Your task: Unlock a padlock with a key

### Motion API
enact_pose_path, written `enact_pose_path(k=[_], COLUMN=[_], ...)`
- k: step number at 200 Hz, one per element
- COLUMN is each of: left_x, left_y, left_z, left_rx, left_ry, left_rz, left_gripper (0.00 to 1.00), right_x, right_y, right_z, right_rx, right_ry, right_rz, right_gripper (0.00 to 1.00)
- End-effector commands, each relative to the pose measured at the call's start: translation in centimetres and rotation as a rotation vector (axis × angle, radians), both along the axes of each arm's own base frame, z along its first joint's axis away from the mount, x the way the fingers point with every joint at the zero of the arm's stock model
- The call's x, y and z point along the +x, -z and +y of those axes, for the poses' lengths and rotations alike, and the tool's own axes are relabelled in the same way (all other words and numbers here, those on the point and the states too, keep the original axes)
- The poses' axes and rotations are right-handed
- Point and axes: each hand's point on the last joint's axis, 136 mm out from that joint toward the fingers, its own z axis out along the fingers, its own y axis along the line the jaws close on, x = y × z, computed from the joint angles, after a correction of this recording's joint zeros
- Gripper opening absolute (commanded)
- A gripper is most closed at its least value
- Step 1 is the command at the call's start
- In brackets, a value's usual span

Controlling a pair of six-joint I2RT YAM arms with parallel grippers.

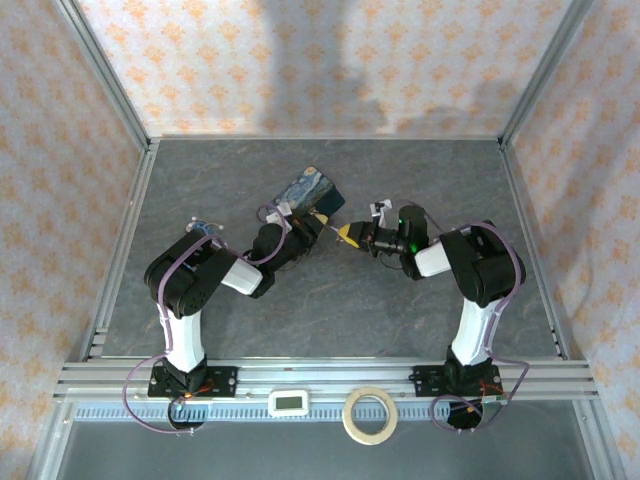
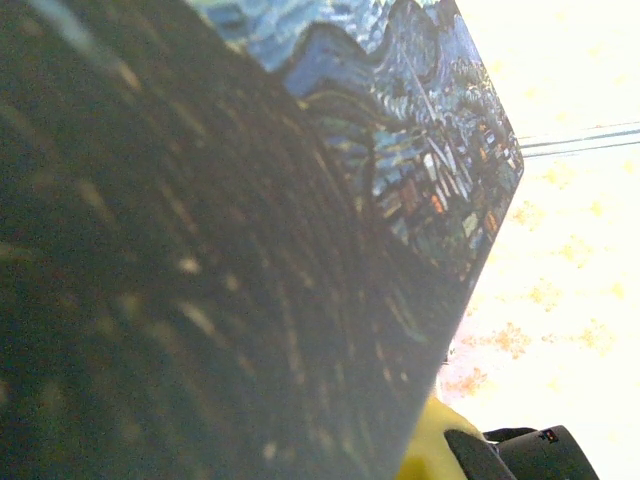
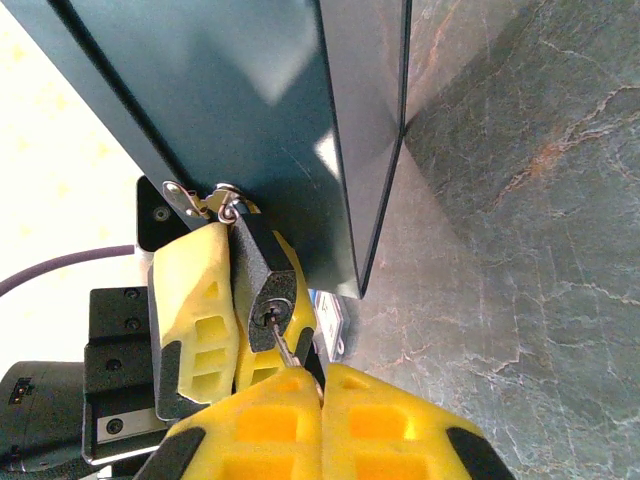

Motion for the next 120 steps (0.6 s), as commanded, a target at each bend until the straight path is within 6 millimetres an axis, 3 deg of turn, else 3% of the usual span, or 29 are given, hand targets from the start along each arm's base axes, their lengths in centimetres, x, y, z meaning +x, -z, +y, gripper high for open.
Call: enact_pose_path(k=[1,33,79,120], left_x=[-3.2,-2.9,-2.9,-2.8], left_y=[-1.6,-1.4,0.0,-0.7], left_z=[-3.8,-3.6,-3.5,-3.6], left_rx=[-0.024,0.016,0.110,0.075], left_ry=[0.202,0.186,0.196,0.194], left_rz=[-0.057,-0.058,-0.036,-0.046], left_gripper=[0.00,0.00,0.00,0.00], right_x=[1.4,1.0,2.0,1.9], right_y=[-3.1,-3.0,-3.5,-3.9], right_z=[1.0,1.2,0.1,0.6], right_rx=[0.014,-0.001,-0.111,-0.120], right_ry=[0.017,0.023,0.102,0.127], right_rz=[-0.100,-0.086,-0.152,-0.174], right_gripper=[0.00,0.00,0.00,0.00])
